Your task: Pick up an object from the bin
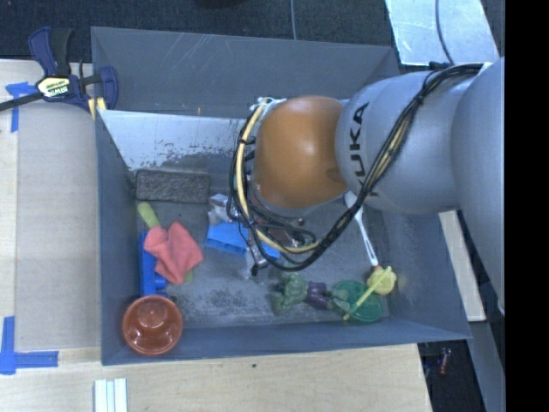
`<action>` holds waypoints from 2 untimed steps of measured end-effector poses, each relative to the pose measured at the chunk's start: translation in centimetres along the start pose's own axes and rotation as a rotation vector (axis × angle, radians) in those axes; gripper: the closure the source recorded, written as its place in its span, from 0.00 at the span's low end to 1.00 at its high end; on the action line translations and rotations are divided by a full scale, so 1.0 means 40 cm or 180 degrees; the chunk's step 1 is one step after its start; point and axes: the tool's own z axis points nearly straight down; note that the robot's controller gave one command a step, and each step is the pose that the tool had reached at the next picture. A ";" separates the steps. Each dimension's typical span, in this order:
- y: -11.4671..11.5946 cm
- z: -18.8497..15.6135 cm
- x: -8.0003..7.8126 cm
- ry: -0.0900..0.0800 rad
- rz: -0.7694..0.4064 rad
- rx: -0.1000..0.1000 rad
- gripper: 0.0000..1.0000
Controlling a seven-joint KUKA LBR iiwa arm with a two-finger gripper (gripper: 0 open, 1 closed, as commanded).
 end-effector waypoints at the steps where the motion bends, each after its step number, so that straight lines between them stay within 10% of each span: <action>1: -0.046 -0.002 -0.009 -0.0029 -0.0241 -0.0003 0.00; 2: -0.096 0.037 -0.018 -0.0017 0.0226 0.0002 0.00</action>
Offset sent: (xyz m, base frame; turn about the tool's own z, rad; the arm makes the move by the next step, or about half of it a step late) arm 0.0441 -0.0097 -0.0318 -0.5296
